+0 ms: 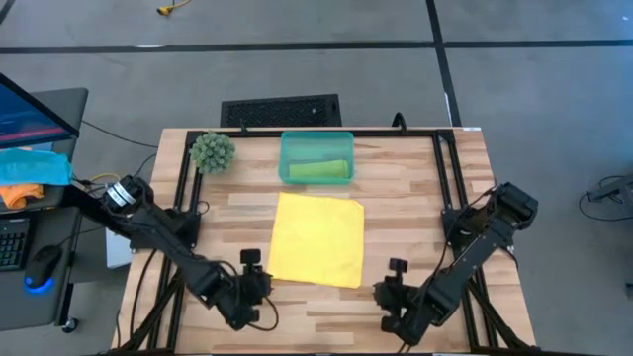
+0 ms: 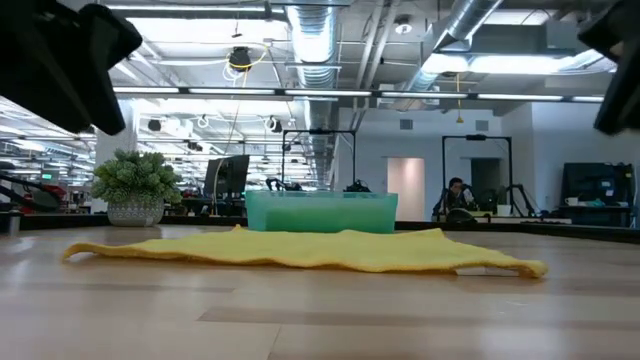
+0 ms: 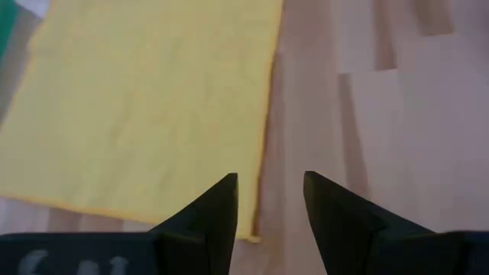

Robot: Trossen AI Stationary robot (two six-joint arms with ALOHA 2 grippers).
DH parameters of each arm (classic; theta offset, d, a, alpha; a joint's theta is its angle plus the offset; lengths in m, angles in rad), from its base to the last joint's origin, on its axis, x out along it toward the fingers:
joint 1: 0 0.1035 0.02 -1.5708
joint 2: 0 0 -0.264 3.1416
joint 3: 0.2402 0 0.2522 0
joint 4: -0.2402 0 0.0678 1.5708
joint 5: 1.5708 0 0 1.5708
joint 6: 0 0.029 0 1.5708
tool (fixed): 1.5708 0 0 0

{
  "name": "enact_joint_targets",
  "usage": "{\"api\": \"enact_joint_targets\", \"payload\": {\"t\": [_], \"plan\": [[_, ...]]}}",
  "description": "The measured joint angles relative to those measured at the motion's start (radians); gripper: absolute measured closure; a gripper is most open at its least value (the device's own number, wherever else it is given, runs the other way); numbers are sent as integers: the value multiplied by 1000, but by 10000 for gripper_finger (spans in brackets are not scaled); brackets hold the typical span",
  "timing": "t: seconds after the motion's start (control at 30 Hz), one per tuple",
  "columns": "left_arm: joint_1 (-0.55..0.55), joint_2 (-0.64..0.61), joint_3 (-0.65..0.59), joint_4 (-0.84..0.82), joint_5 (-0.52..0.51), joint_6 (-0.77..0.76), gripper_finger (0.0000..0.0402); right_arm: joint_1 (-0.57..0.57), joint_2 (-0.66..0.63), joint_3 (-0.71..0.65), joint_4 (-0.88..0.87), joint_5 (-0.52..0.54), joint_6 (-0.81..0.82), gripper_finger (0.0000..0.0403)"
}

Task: Roll microfiber towels into tight, uniform cylinder then place into a basket
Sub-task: Fold the yellow microfiber cloth

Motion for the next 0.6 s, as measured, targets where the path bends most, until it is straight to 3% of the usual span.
{"api": "enact_joint_targets", "payload": {"t": [0.23,0.6], "plan": [[-21,21,-8,69,-5,-1,258,-20,-1,1,168,5,-86,294],[-36,169,-23,93,-36,42,258,-47,-1,1,233,-21,-260,294]]}}
